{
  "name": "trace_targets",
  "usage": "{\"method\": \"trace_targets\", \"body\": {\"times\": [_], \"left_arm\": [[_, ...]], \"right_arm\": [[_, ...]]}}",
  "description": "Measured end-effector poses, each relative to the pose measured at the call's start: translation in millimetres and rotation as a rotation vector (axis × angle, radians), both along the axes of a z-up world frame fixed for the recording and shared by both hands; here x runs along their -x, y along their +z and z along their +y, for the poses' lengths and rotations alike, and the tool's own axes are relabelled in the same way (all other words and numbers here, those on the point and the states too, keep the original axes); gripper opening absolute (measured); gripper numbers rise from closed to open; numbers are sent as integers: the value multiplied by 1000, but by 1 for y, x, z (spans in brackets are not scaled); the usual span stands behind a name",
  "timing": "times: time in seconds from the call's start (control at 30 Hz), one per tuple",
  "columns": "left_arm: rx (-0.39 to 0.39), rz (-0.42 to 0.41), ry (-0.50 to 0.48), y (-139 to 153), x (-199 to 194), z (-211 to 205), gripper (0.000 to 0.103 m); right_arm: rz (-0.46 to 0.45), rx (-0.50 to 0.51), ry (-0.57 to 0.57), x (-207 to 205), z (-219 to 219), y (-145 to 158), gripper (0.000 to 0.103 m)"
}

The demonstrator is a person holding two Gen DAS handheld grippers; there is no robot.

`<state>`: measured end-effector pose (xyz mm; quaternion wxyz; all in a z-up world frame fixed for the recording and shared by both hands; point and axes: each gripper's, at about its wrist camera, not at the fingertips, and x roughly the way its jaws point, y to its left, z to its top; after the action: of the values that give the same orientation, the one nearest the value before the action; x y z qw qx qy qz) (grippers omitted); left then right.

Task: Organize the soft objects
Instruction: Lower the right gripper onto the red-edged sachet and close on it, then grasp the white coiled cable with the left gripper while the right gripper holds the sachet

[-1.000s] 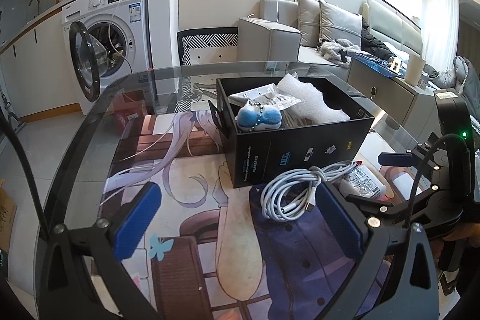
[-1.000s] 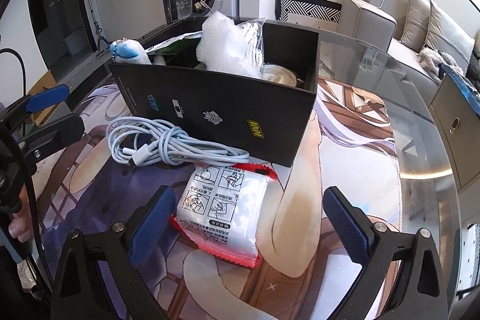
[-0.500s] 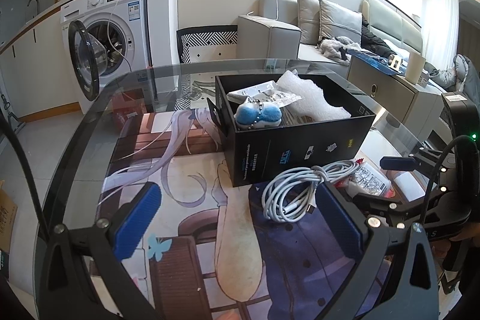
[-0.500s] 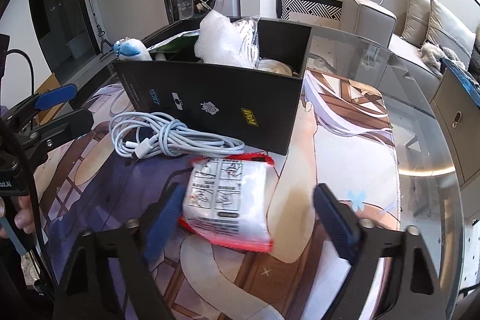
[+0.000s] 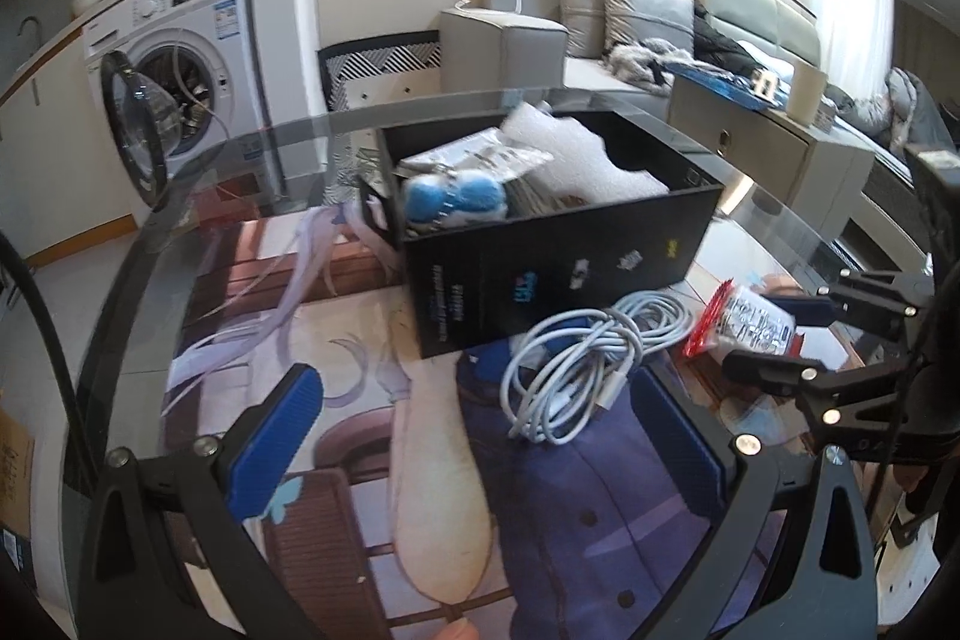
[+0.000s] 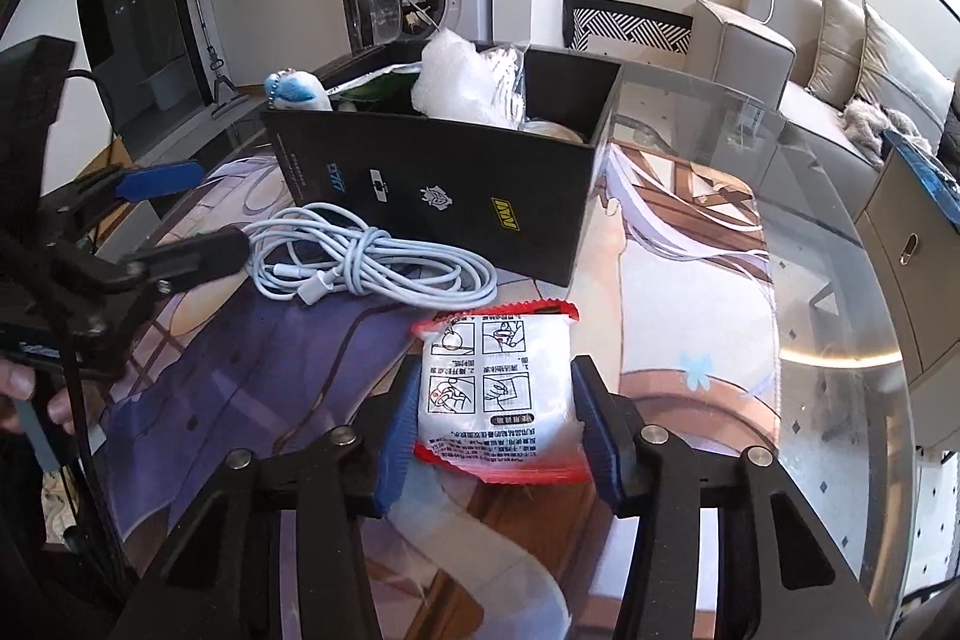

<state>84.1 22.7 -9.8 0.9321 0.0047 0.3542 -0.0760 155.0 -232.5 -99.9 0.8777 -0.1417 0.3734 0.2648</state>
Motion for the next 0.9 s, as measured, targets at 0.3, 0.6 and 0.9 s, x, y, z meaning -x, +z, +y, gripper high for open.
{"method": "trace_targets", "body": {"times": [0.3, 0.6, 0.9], "left_arm": [[-57, 47, -92, -8, -18, -24, 103], [-62, 137, -197, -18, -35, -48, 93], [-58, 150, -254, -18, -37, -65, 54]], "right_arm": [[-23, -38, -17, 11, -16, 11, 49], [-36, -55, -30, 10, -25, 15, 49], [-37, -63, -34, 9, -27, 16, 49]]}}
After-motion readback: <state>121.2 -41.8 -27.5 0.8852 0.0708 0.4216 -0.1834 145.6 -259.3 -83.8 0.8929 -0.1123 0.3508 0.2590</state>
